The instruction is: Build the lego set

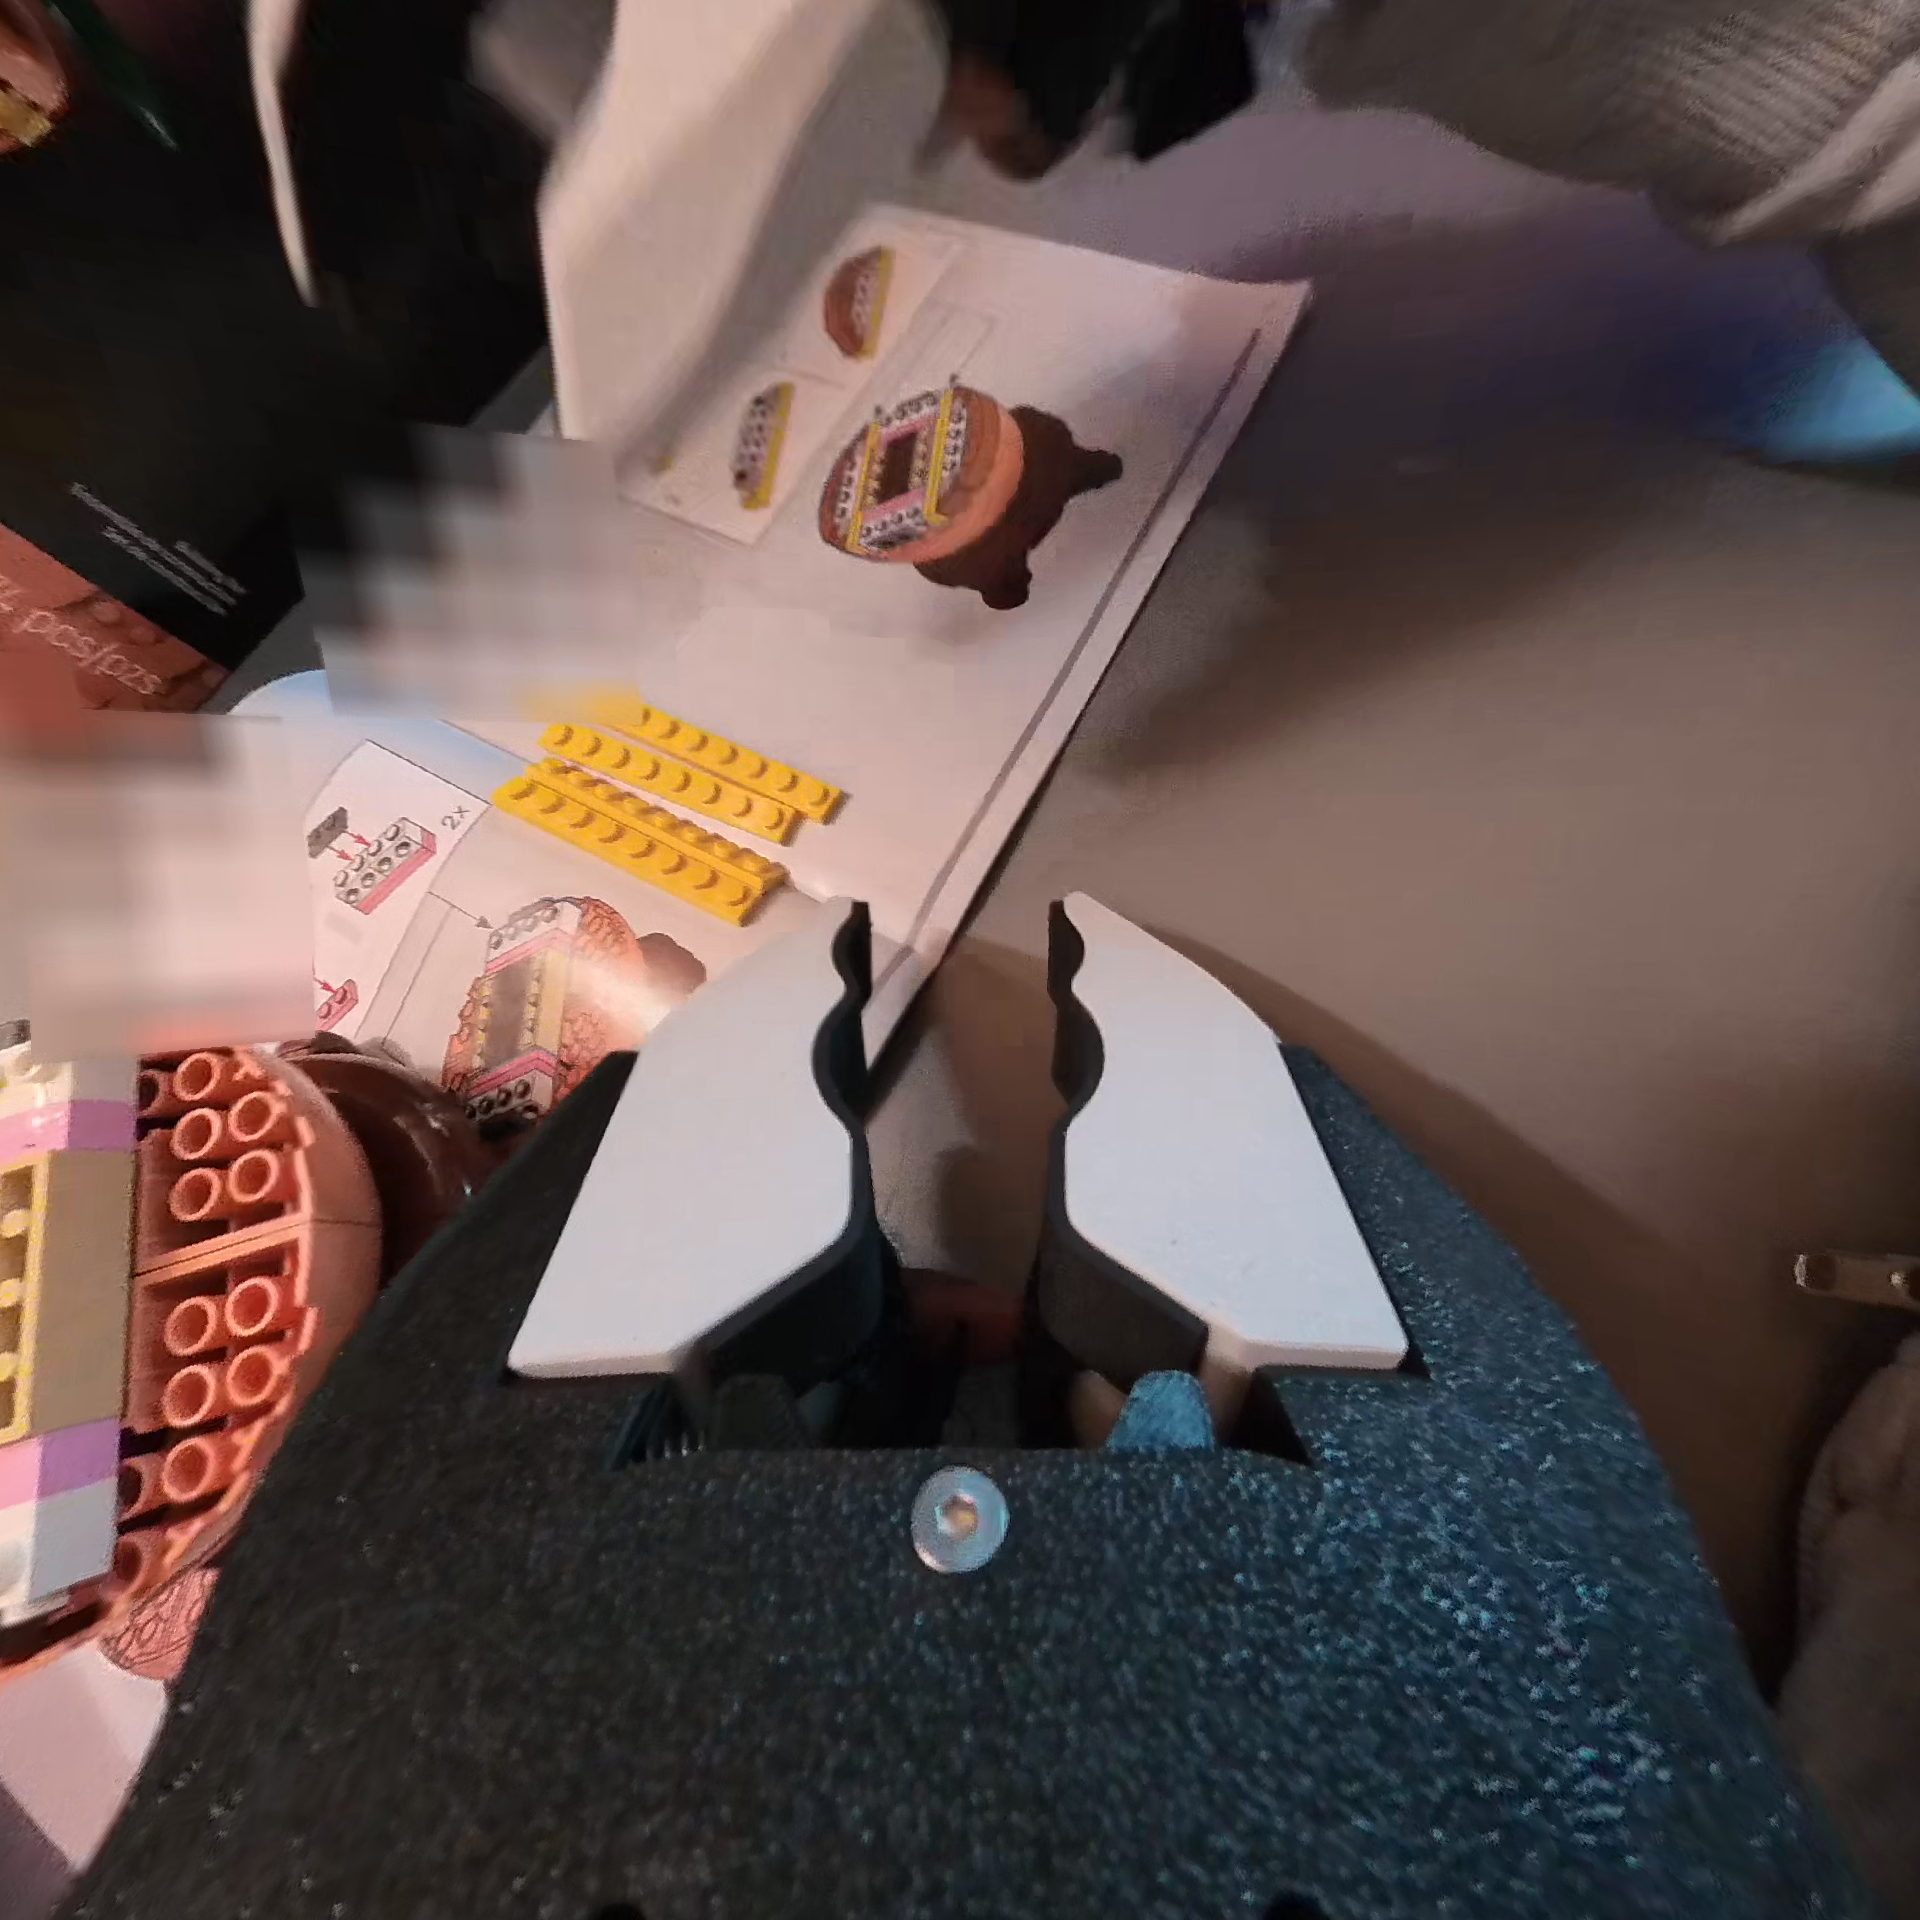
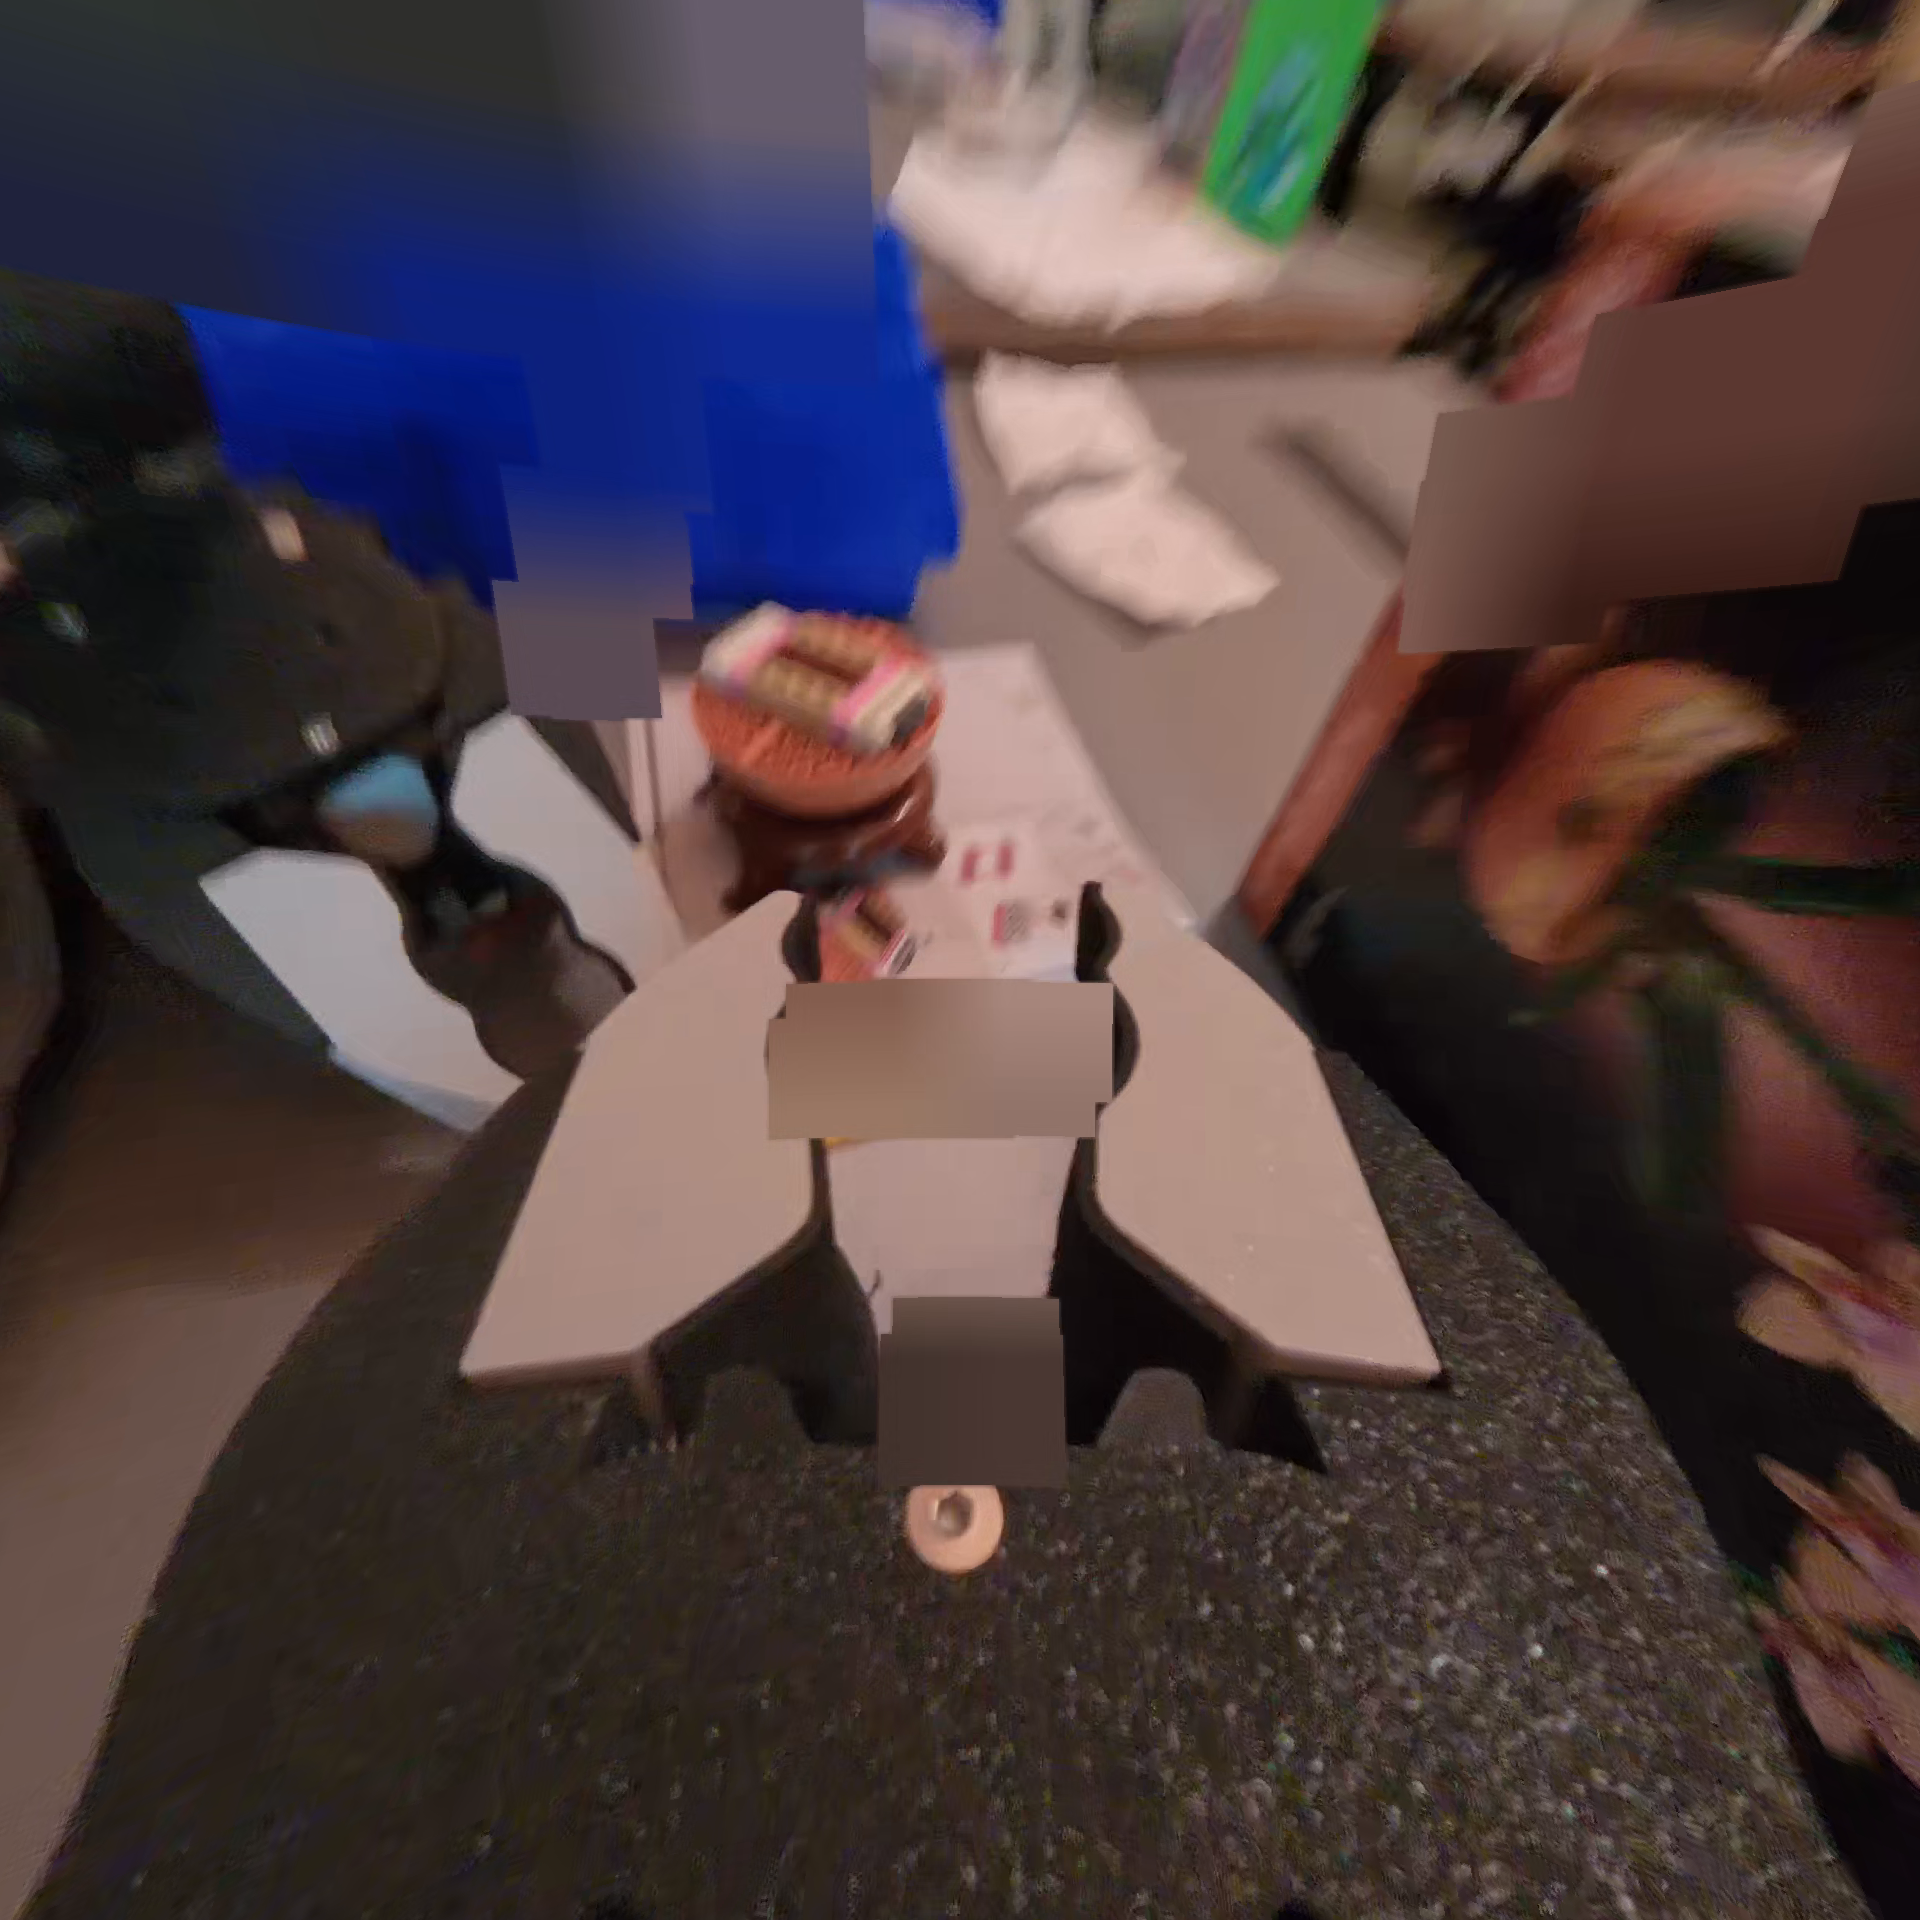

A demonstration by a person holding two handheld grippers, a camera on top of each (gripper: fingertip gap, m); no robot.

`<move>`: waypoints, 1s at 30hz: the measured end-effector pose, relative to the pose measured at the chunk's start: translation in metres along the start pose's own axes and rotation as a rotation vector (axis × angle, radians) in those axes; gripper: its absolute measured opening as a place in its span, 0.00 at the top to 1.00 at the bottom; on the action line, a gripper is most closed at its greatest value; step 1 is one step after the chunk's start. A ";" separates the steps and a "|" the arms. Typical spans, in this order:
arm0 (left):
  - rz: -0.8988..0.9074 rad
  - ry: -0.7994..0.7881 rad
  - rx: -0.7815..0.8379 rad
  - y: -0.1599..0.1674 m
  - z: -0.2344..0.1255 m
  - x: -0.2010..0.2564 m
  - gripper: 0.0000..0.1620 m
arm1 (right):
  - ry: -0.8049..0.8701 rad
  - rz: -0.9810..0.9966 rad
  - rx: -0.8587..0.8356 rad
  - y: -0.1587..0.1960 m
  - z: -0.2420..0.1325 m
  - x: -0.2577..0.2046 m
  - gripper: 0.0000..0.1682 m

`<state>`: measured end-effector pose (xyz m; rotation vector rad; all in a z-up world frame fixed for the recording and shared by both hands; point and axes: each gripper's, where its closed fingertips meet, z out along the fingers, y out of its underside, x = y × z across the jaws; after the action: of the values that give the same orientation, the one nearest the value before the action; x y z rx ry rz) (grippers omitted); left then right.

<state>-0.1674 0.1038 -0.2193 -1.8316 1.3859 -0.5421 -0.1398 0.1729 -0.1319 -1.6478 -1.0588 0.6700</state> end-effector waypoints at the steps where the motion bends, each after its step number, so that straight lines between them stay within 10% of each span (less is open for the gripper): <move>1: -0.014 -0.003 0.021 -0.002 -0.001 -0.002 0.80 | 0.066 0.023 0.110 -0.014 -0.015 0.005 0.64; 7: -0.139 0.068 0.197 -0.031 -0.009 -0.001 0.93 | 0.334 0.132 0.534 -0.052 -0.088 0.012 0.14; 9: -0.154 0.087 0.251 -0.042 -0.013 0.000 0.93 | 0.401 0.103 0.640 -0.065 -0.112 0.009 0.27; 12: -0.122 0.069 0.290 -0.051 -0.014 0.000 0.92 | 0.482 -0.019 0.841 -0.095 -0.158 -0.001 0.84; 14: -0.072 0.039 0.305 -0.054 -0.014 0.000 0.89 | 0.525 0.018 0.858 -0.102 -0.176 0.004 0.96; 22: -0.019 0.020 0.332 -0.066 -0.011 0.015 0.95 | 0.475 0.230 0.798 -0.100 -0.225 0.006 1.00; 30: -0.117 0.108 0.258 -0.054 0.004 0.017 0.94 | 0.731 0.047 -0.171 -0.013 -0.292 0.015 0.96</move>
<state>-0.1257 0.0960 -0.1812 -1.7008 1.2194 -0.8505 0.1053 0.0553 -0.0244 -1.8526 -0.5501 -0.0246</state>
